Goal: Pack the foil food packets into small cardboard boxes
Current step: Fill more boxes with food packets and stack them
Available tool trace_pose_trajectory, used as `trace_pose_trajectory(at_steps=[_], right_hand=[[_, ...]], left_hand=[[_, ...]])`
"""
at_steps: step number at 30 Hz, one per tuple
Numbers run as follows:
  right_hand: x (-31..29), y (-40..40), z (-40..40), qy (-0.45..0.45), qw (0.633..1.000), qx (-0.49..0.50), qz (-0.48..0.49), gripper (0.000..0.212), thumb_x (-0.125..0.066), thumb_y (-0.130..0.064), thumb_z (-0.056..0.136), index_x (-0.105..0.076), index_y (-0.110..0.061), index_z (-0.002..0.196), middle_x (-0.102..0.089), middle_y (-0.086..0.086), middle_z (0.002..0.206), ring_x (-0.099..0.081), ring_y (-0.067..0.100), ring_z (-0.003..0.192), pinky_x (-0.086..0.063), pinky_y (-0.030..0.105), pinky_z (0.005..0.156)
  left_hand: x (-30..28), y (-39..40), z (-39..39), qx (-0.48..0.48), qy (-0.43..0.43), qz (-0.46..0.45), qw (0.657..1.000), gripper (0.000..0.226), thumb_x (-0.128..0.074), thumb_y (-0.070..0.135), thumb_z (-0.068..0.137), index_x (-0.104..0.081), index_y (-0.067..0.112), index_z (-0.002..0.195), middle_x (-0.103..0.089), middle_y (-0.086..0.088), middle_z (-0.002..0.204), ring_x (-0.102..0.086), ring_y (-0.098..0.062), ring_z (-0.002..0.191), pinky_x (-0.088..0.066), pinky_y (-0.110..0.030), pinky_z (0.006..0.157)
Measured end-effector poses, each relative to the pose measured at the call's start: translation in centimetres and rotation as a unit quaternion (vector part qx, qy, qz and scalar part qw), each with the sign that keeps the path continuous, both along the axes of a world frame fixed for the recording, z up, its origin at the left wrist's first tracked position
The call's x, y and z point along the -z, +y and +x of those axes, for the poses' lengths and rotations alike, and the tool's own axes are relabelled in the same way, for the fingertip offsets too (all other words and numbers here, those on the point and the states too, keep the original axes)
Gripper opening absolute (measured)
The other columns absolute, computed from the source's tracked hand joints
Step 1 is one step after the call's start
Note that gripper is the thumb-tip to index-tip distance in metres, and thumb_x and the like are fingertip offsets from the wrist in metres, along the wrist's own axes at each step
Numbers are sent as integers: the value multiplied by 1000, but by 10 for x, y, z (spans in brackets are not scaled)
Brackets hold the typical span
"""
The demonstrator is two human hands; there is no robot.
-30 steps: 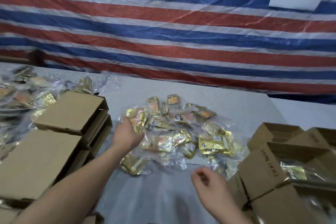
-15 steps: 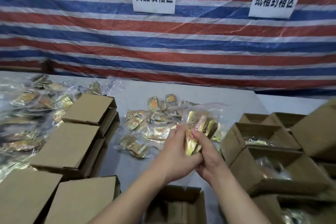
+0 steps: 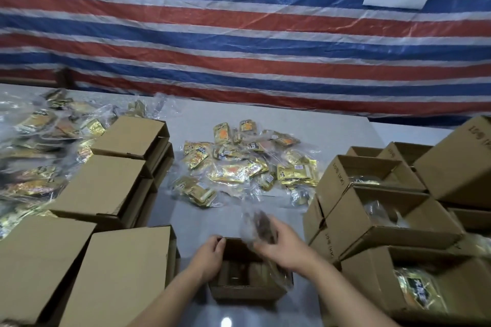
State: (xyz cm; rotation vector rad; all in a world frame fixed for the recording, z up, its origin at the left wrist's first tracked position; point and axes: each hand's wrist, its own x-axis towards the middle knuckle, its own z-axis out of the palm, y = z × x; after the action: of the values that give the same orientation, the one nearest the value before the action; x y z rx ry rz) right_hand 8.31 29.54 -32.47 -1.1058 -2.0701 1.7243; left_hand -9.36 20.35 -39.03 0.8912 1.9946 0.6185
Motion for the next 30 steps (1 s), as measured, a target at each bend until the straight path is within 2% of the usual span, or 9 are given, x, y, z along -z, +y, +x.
trace_pose_trajectory(at_steps=[3, 6, 9, 11, 15, 19, 22, 26, 30], right_hand=[[21, -4, -7, -81, 990, -101, 49, 22, -79, -36, 81, -64, -35, 97, -67, -23, 85, -57, -8, 75, -47, 16, 72], [36, -2, -11, -124, 973, -194, 17, 18, -73, -30, 83, -65, -41, 96, -65, -22, 78, -54, -8, 70, -43, 13, 68], [48, 2, -15, -156, 961, -227, 11, 10, -71, -36, 82, -66, -39, 91, -60, -17, 74, -50, -3, 68, -43, 22, 69], [55, 3, -19, -173, 954, -244, 24, 15, -70, -33, 84, -66, -45, 93, -64, -12, 82, -53, 2, 74, -47, 25, 76], [68, 9, -31, -223, 934, -270, 66, 30, -69, -25, 88, -64, -26, 117, -71, -1, 109, -66, 19, 98, -52, 34, 92], [100, 2, -36, -372, 865, -326, 82, 52, -66, -17, 90, -52, -26, 139, -63, 6, 132, -60, 27, 118, -47, 37, 103], [117, -11, -35, -413, 860, -294, 51, 69, -66, -14, 90, -36, -28, 151, -53, 5, 142, -51, 28, 130, -40, 38, 111], [101, -10, -32, -377, 888, -261, 27, 55, -71, -24, 82, -56, -24, 135, -65, 2, 128, -60, 19, 116, -48, 29, 99], [88, -4, -23, -347, 899, -254, 84, 24, -58, -30, 88, -73, -17, 102, -73, 3, 105, -66, 19, 95, -49, 26, 83]], left_hand=[[9, -7, 0, -45, -71, 29, 996, 14, -44, 24, 104, -56, 16, 105, -65, -9, 117, -57, -17, 103, -41, -23, 83], [11, -10, -3, -54, -139, 34, 988, 16, -53, 28, 100, -63, 17, 104, -69, 0, 105, -62, -13, 96, -49, -18, 77], [10, -12, -2, -106, -209, 43, 971, 20, -61, 31, 95, -68, 15, 104, -73, -2, 100, -66, -11, 89, -51, -15, 67], [11, -14, -2, -127, -230, 53, 963, 21, -59, 34, 96, -69, 18, 104, -73, 0, 98, -67, -12, 91, -49, -15, 66], [16, -16, -9, -136, -247, 57, 958, 22, -56, 38, 97, -68, 23, 107, -72, 0, 104, -66, -13, 97, -51, -19, 75], [33, -12, 2, -128, -193, 63, 971, 24, -56, 34, 98, -70, 17, 106, -73, -2, 100, -67, -10, 92, -52, -20, 80], [48, -11, 13, -142, -168, 77, 973, 25, -56, 35, 97, -70, 15, 105, -74, 2, 91, -69, -10, 89, -54, -28, 87], [52, -14, 14, -154, -159, 97, 970, 22, -58, 34, 97, -72, 18, 96, -74, 8, 80, -69, -2, 80, -51, -18, 74], [52, -14, 15, -148, -158, 104, 971, 21, -57, 34, 97, -72, 19, 97, -75, 5, 85, -69, -9, 85, -54, -22, 80]])
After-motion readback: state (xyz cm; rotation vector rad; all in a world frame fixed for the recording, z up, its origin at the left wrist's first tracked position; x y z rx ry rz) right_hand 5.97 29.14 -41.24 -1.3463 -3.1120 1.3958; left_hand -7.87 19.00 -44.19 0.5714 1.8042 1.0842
